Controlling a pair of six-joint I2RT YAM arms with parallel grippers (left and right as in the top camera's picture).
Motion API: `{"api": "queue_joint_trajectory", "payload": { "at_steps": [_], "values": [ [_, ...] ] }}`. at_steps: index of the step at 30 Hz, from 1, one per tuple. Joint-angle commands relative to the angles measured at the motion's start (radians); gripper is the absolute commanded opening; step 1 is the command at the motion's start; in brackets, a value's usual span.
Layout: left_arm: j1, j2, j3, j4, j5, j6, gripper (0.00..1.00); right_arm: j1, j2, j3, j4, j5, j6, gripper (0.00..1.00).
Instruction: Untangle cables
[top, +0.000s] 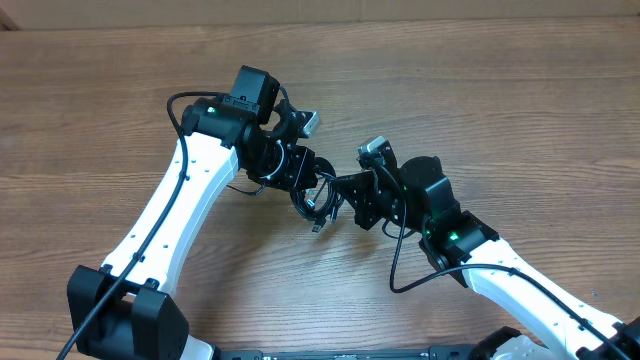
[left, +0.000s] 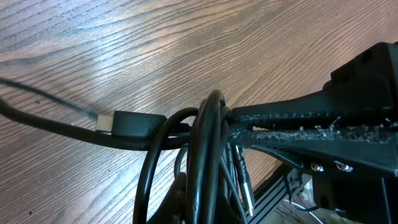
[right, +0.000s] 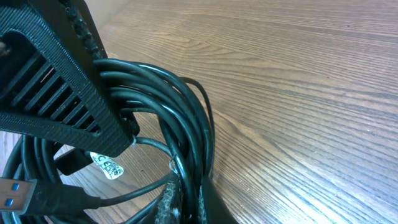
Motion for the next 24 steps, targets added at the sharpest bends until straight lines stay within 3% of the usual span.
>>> {"api": "queue_joint_trajectory", "payload": {
  "at_steps": [1,9,14,16,18,21,24],
  "values": [
    [0.004,-0.015,0.013,0.013,-0.035,-0.060,0.04,-0.010,-0.029,0.010,-0.035,-0.007,0.051,0.04],
    [0.040,-0.015,0.013,0.015,-0.328,-0.364,0.04,-0.183,-0.161,0.010,-0.280,0.196,0.280,0.04],
    [0.031,-0.015,0.013,0.052,-0.330,-0.391,0.04,-0.243,-0.174,0.010,-0.426,0.316,0.335,0.04],
    [0.021,-0.015,0.013,0.072,-0.313,-0.317,0.04,-0.244,-0.174,0.010,-0.435,0.277,0.322,0.09],
    [0.008,-0.015,0.013,0.094,-0.250,-0.156,0.04,-0.242,-0.174,0.010,-0.396,0.132,0.223,0.29],
    [-0.004,-0.015,0.013,0.103,-0.144,0.027,0.04,-0.242,-0.174,0.010,-0.320,-0.074,0.077,0.48],
    [-0.005,-0.015,0.013,0.106,-0.067,0.113,0.04,-0.242,-0.170,0.010,-0.264,-0.147,0.024,0.56]
  ]
}}
